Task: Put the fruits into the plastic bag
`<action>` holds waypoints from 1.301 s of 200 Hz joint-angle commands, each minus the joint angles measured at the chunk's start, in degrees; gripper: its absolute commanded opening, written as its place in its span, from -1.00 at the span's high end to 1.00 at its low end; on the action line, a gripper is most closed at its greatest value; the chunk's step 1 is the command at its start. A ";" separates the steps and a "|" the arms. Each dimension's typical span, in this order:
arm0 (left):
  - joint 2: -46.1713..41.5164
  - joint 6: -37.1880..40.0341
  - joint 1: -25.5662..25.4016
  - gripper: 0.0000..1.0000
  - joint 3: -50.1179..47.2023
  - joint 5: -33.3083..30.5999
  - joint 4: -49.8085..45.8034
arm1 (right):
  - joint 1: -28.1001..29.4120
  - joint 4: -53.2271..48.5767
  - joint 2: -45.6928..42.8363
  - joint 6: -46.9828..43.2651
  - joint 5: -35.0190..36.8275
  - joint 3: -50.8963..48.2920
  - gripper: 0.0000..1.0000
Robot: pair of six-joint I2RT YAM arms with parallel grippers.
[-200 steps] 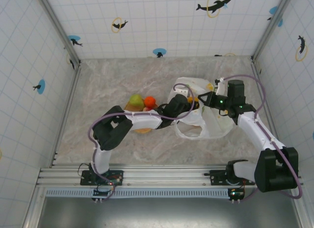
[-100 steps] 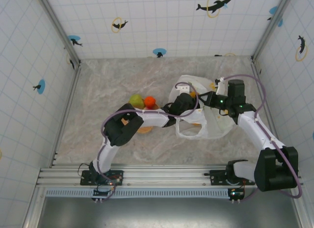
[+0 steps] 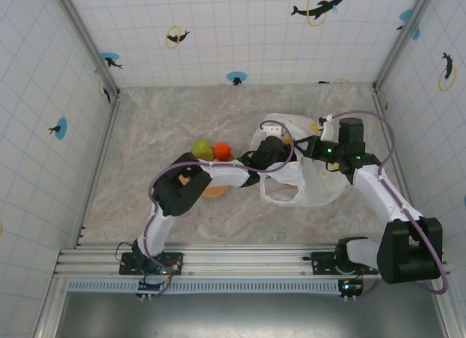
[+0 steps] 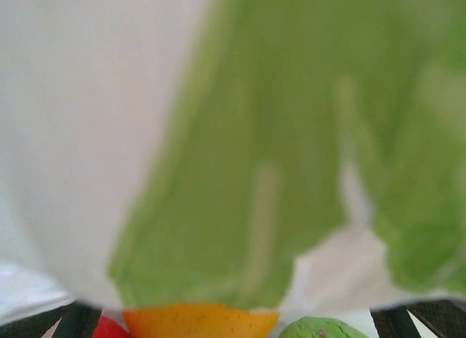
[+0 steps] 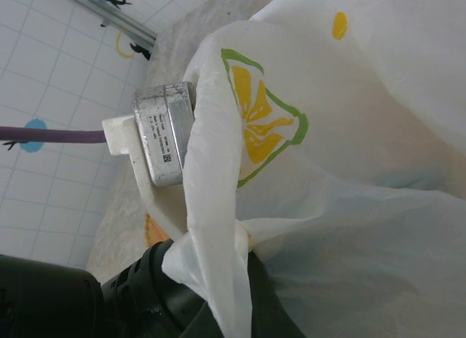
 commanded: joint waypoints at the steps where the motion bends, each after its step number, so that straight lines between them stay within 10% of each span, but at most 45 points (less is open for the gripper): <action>1: -5.48 1.58 -0.02 -0.84 -2.42 4.24 -0.22 | -1.53 -0.13 -0.50 -1.01 1.29 0.08 1.00; 107: -25.75 13.98 1.29 -0.76 -19.41 18.91 -16.27 | -3.97 1.00 -0.05 -1.22 1.11 -0.47 1.00; 260: -55.68 16.87 17.82 -0.77 -33.04 13.48 -35.03 | -3.45 3.84 1.26 0.00 0.31 -0.73 1.00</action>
